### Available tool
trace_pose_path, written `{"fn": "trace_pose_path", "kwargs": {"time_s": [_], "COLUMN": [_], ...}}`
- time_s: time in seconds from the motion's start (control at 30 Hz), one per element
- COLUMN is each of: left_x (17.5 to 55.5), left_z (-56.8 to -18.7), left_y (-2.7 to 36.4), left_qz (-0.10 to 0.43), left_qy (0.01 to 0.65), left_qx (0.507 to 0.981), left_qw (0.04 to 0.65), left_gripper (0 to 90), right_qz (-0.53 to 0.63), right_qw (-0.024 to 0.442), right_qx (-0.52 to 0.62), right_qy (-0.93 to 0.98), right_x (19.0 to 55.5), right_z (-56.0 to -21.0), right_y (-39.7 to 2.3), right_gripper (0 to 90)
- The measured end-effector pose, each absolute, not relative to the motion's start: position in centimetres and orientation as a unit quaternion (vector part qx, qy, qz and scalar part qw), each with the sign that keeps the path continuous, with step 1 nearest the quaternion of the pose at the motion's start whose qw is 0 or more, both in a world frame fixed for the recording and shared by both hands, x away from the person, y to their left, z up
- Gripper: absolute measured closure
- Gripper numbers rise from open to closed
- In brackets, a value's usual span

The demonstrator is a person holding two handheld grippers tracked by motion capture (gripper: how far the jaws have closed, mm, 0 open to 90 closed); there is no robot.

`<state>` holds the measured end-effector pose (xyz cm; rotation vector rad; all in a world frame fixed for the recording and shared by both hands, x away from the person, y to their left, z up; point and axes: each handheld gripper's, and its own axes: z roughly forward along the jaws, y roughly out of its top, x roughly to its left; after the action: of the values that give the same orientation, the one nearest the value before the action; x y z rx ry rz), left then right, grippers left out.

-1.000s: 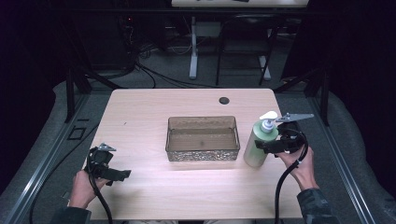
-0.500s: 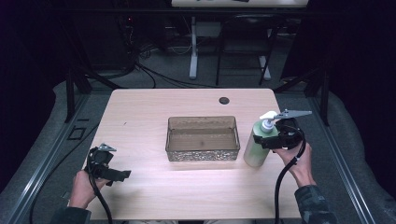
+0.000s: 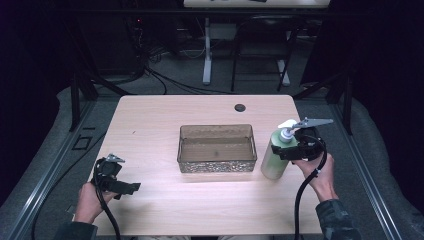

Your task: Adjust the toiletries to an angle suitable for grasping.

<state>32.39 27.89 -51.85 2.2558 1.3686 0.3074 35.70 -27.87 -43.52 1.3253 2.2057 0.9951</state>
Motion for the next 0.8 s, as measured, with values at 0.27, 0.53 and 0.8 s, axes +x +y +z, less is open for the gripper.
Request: {"fn": "trace_pose_path", "kwargs": {"time_s": [0.27,0.53,0.8], "left_x": [32.3,32.3,32.3], "left_z": [-51.8,-51.8,-51.7], "left_y": [27.8,27.8,27.9], "left_qz": [0.113,0.113,0.113], "left_qy": [0.498,0.497,0.498], "left_qx": [0.825,0.825,0.824], "left_qw": [0.242,0.243,0.244], "left_gripper": [0.1,0.1,0.1], "right_qz": [0.35,0.349,0.347], "right_qw": [0.192,0.192,0.193], "right_qx": [0.479,0.482,0.488], "right_qy": [0.781,0.78,0.777], "right_x": [34.9,34.2,33.2], "right_z": [-43.5,-43.5,-43.4], "right_y": [-27.5,-27.1,-26.7], "right_gripper": [11.2,11.2,11.1]}}
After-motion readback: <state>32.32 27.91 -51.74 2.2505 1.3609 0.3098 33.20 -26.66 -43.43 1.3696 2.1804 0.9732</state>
